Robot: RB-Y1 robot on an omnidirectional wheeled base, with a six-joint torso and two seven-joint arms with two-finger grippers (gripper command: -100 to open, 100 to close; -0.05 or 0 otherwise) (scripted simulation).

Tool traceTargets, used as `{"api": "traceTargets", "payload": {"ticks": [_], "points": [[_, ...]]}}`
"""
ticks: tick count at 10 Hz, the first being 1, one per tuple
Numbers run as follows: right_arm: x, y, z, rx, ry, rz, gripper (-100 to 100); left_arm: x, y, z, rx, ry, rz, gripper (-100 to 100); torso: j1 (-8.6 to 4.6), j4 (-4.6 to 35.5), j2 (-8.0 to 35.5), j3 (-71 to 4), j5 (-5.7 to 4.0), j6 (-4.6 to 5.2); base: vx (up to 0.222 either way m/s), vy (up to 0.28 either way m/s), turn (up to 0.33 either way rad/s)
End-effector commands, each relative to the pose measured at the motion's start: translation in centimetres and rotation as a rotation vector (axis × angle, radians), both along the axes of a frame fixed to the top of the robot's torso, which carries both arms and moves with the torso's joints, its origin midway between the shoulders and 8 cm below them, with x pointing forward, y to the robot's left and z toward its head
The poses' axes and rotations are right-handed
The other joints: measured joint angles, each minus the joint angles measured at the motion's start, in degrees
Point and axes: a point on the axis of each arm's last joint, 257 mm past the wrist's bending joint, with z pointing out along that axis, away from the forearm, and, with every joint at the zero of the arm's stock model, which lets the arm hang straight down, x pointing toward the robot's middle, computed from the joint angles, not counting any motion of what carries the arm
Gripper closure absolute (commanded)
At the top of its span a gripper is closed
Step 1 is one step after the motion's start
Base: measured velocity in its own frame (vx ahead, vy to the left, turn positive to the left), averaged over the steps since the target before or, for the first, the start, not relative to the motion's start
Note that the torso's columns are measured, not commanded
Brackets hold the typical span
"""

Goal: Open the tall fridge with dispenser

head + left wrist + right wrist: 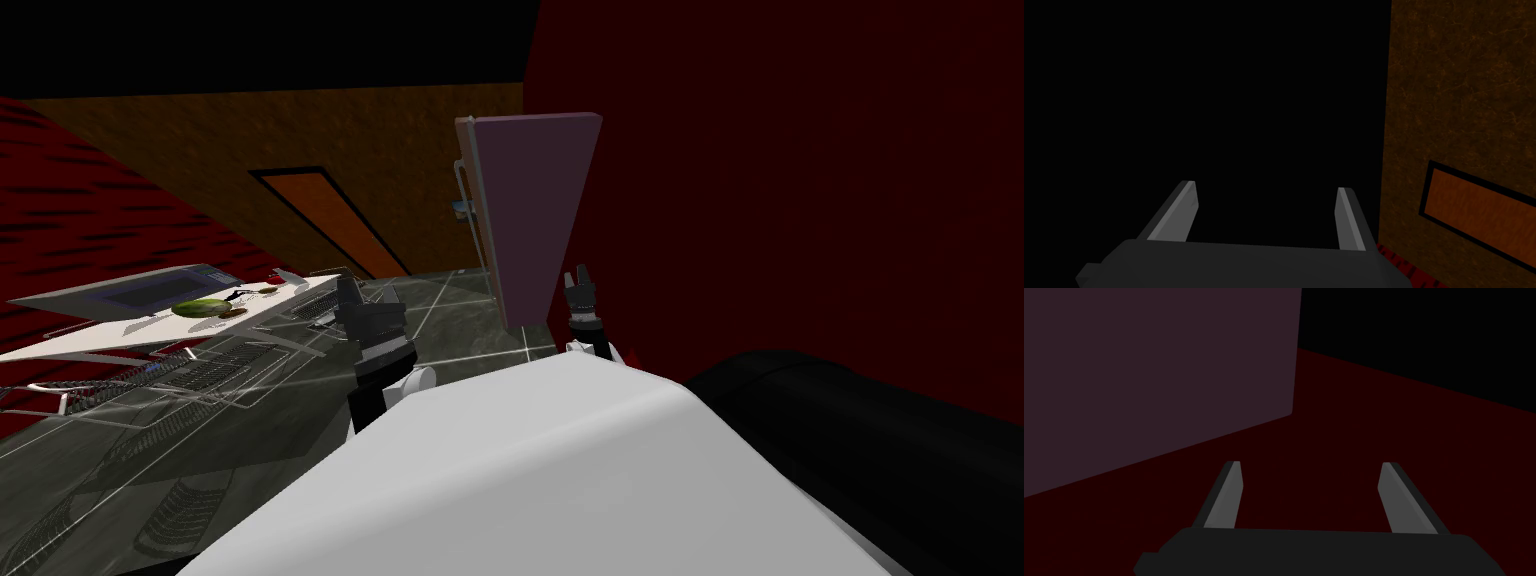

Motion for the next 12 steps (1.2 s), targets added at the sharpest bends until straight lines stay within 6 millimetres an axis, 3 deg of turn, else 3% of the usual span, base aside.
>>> {"api": "traceTargets", "payload": {"ticks": [1, 9, 10, 12], "points": [[0.0, 0.0, 0.0, 0.0, 0.0, 0.0, 0, 0.0, 0.0, 0.0, 0.0, 0.0, 0.0, 0, 0.0, 2.3, 2.3, -4.7, 0.0, 0.0, 0.0, 0.0, 0.0], [0.0, 0.0, 0.0, 0.0, 0.0, 0.0, 0, 0.0, 0.0, 0.0, 0.0, 0.0, 0.0, 0, 0.0, 35.4, 35.4, -70.7, 0.0, 0.0, 0.0, 0.0, 0.0], [-0.2, -0.9, -0.9, -0.064, 0.041, -0.027, -100, 0.0, 0.0, 0.0, 0.0, 0.0, 0.0, 0, 0.0, 39.6, 39.6, -79.2, 0.0, 0.0, 0.041, 0.022, 0.118], [-0.7, -2.6, -2.1, -0.132, 0.096, -0.08, -100, 0.0, 0.0, 0.0, 0.0, 0.0, 0.0, 0, 0.06, 42.0, 42.0, -84.3, 0.02, 0.0, 0.059, 0.032, 0.126]]}}
